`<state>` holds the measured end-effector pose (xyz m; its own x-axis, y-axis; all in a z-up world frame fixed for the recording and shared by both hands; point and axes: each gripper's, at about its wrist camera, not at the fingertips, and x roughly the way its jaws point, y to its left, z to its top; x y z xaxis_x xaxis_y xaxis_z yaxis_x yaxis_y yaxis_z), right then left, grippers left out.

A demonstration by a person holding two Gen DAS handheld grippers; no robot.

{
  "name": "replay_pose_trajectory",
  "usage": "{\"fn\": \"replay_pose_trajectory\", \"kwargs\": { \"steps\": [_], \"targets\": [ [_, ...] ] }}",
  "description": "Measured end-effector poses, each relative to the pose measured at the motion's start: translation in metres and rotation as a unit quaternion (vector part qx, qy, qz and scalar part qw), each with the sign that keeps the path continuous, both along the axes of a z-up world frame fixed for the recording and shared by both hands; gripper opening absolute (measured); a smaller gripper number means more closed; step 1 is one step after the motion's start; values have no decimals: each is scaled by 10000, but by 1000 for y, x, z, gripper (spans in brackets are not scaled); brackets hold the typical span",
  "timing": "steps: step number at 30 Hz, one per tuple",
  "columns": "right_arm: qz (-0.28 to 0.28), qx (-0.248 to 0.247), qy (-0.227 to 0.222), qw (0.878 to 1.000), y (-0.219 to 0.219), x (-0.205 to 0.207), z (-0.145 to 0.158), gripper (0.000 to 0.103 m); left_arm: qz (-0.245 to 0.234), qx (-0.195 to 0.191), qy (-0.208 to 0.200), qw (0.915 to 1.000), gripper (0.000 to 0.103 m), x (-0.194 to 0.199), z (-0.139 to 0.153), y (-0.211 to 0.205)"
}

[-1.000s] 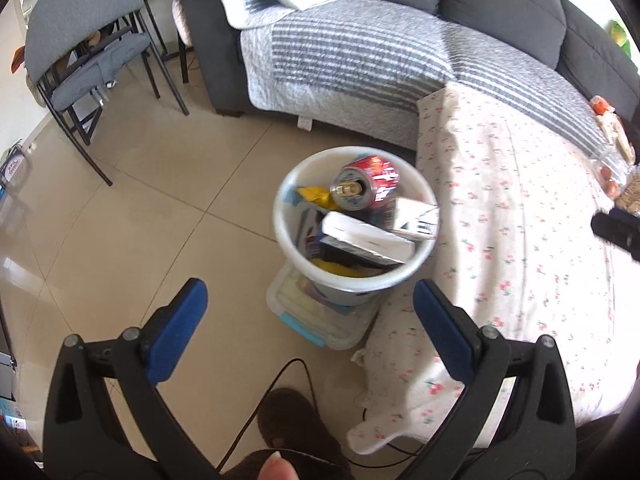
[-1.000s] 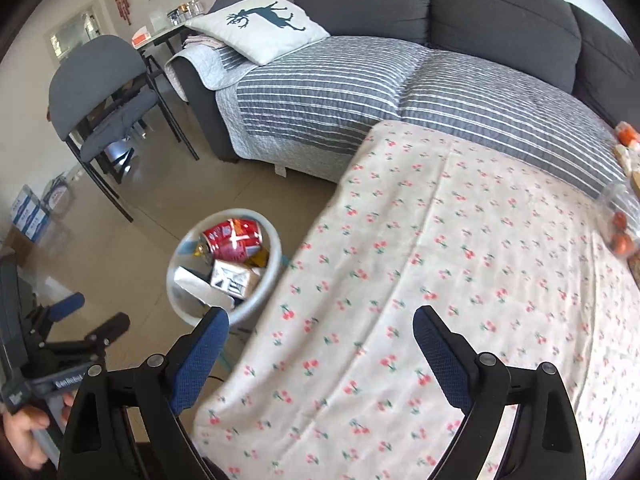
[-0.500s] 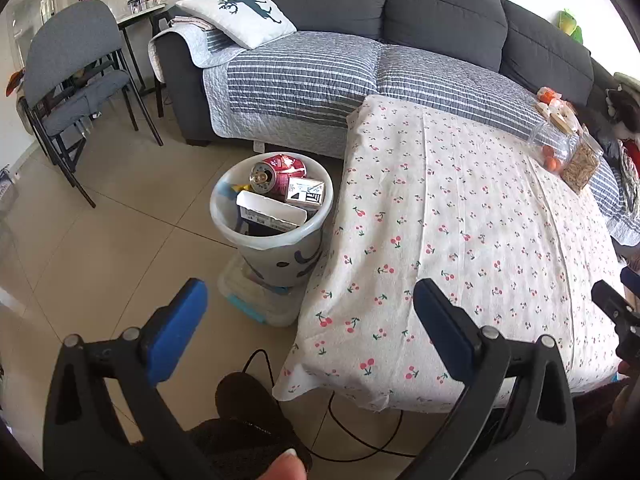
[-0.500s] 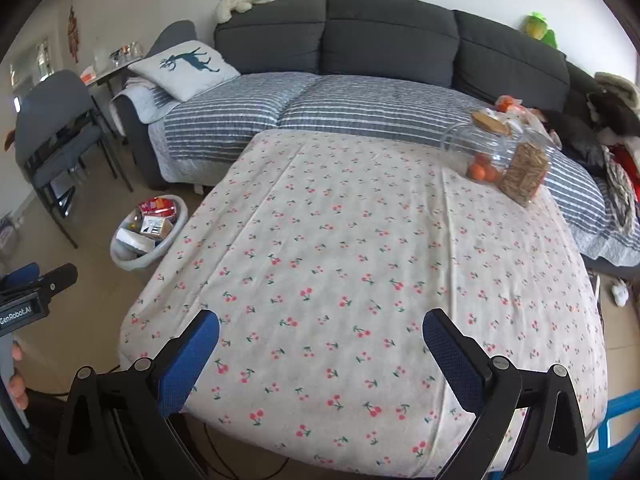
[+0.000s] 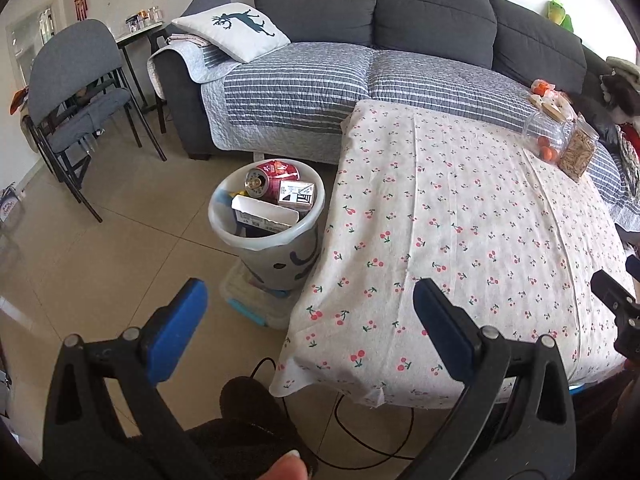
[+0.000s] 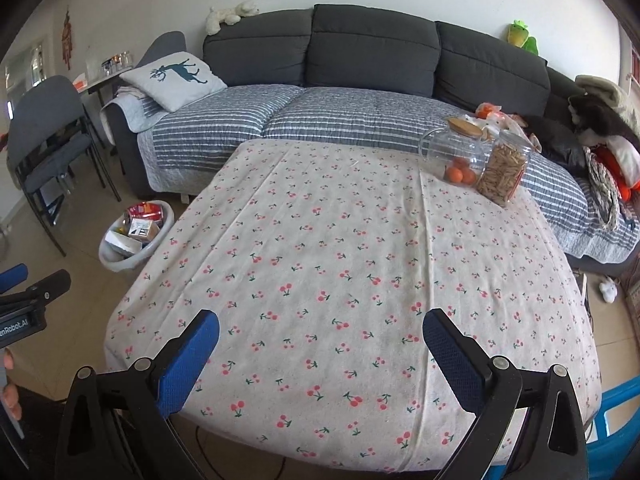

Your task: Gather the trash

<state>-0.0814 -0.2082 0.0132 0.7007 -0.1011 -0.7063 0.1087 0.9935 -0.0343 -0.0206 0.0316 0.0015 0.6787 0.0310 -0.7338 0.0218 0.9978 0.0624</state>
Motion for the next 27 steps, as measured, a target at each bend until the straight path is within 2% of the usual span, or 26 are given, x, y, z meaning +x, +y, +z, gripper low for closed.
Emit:
{"fn": "replay_pose_trajectory", "kwargs": {
  "steps": [8, 27],
  "targets": [
    [137, -196, 0, 9997, 13, 3, -4, 103, -47, 111, -59, 9999, 102, -2, -1, -5],
    [-25, -42, 88, 9999, 4, 7, -8, 103, -132, 95, -91, 9998, 102, -3, 1, -9]
  ]
}}
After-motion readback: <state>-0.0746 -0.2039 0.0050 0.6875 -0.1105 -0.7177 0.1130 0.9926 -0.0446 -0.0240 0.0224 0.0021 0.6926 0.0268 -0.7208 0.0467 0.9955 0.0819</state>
